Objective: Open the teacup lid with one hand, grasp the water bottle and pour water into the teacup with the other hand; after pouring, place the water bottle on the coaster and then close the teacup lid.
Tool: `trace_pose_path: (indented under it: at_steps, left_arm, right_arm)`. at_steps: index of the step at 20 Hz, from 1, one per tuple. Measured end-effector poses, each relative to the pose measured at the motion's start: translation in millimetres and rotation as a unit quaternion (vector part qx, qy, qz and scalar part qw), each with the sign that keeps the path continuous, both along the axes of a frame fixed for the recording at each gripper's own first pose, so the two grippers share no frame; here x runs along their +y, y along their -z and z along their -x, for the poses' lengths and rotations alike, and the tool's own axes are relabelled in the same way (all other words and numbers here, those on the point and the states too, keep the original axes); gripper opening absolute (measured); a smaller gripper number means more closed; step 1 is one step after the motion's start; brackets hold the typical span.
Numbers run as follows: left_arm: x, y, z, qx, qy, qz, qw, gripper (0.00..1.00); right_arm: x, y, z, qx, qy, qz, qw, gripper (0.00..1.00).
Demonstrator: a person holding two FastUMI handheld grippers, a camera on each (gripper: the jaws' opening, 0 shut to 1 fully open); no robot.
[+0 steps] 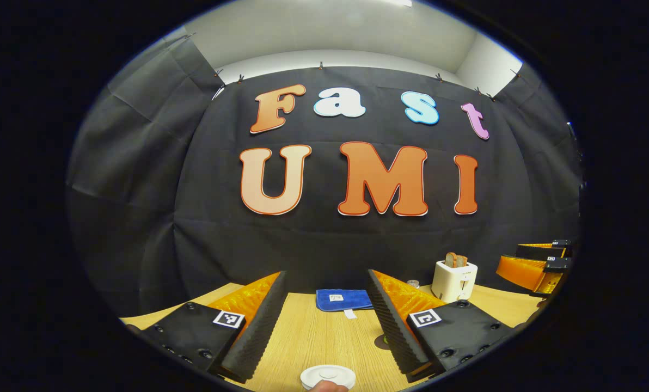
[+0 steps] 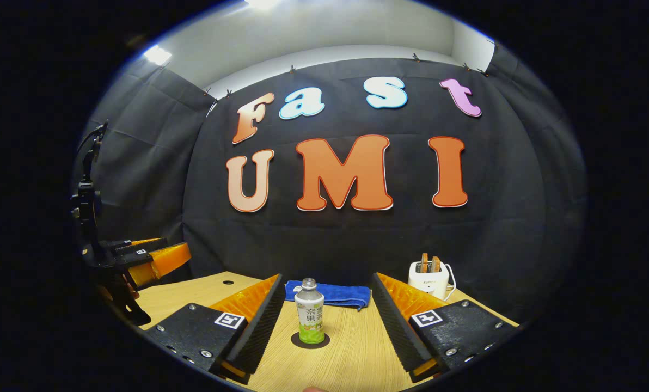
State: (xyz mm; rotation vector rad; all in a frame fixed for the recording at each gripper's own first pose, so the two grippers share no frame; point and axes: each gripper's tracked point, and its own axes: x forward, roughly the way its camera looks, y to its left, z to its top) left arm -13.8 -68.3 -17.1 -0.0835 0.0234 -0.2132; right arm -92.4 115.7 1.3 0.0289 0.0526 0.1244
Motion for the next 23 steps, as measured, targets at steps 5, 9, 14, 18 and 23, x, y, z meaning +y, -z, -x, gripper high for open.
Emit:
trace_pose_path:
  at_steps: [5, 9, 14, 18, 23]
  left_arm:
    - [-1.6, 10.5, 0.2, 0.017, 0.002, -0.002, 1.000, 0.94]
    - [-2.5, 6.5, 1.0, 0.014, -0.001, -0.001, 1.000, 0.92]
    - [-5.7, 5.9, 2.8, 0.012, 0.004, -0.005, 1.000, 0.92]
    - [-5.2, 3.2, 4.7, 0.005, 0.004, -0.012, 1.000, 0.92]
    - [-3.7, 2.6, 7.7, 0.002, 0.001, -0.014, 1.000, 0.92]
  right_arm:
    - [3.5, 11.7, -0.1, 0.009, 0.015, 0.030, 0.999, 0.95]
    - [11.5, 10.9, 1.1, 0.008, 0.005, 0.030, 1.000, 0.95]
    - [11.2, 12.1, 1.6, 0.012, 0.005, 0.027, 1.000, 0.96]
    - [13.8, 10.6, 3.3, 0.014, -0.001, 0.016, 1.000, 0.96]
    - [9.6, 11.2, 1.9, 0.012, 0.006, 0.019, 1.000, 0.96]
